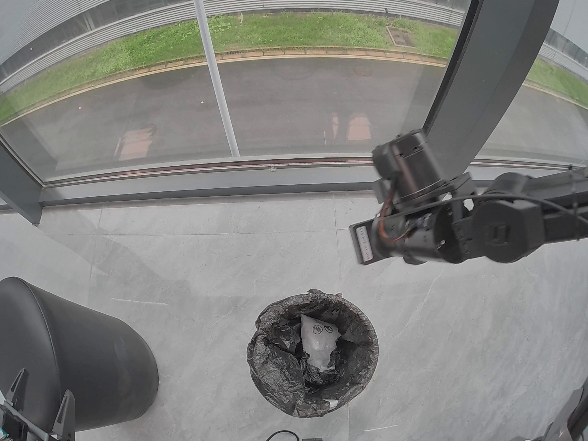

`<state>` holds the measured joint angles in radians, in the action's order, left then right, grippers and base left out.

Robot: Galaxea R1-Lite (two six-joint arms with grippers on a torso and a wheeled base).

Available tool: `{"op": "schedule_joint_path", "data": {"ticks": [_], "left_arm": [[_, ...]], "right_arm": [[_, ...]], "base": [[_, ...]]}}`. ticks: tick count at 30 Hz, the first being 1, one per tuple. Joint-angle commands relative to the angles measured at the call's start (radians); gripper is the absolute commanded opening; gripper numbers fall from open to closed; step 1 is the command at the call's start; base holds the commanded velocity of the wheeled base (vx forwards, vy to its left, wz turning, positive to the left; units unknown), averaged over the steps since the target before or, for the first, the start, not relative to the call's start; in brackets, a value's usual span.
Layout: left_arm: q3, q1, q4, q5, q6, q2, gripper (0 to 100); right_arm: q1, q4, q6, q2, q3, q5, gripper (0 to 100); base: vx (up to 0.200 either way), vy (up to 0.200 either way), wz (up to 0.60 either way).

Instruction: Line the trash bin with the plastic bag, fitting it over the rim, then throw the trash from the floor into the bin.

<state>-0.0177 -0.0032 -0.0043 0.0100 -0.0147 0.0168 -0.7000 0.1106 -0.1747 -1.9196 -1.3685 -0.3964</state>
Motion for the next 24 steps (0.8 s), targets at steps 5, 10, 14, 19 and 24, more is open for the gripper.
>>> {"op": "schedule_joint_path", "data": {"ticks": [5,10,14,19,24], "left_arm": [[0.018,0.0,0.0,0.001,-0.001,-0.015,100],[0.018,0.0,0.0,0.001,-0.001,-0.015,100],[0.018,0.0,0.0,0.001,-0.001,-0.015,100],[0.018,0.0,0.0,0.001,-0.001,-0.015,100],[0.018,0.0,0.0,0.001,-0.001,-0.017,100]], "right_arm": [[0.289,-0.008,0.07,0.393,0.193,-0.061,0],[0.445,-0.009,0.1,0.588,0.333,-0.053,0],[0.545,-0.006,0.159,0.766,0.431,-0.039,0],[0.634,-0.005,0.273,1.005,0.566,-0.044,0],[0.643,0.0,0.322,1.249,0.674,-0.055,0]], "base": [[0.0,0.0,0.0],[0.0,0.0,0.0],[0.0,0.0,0.0],[0.0,0.0,0.0],[0.0,0.0,0.0]]}}
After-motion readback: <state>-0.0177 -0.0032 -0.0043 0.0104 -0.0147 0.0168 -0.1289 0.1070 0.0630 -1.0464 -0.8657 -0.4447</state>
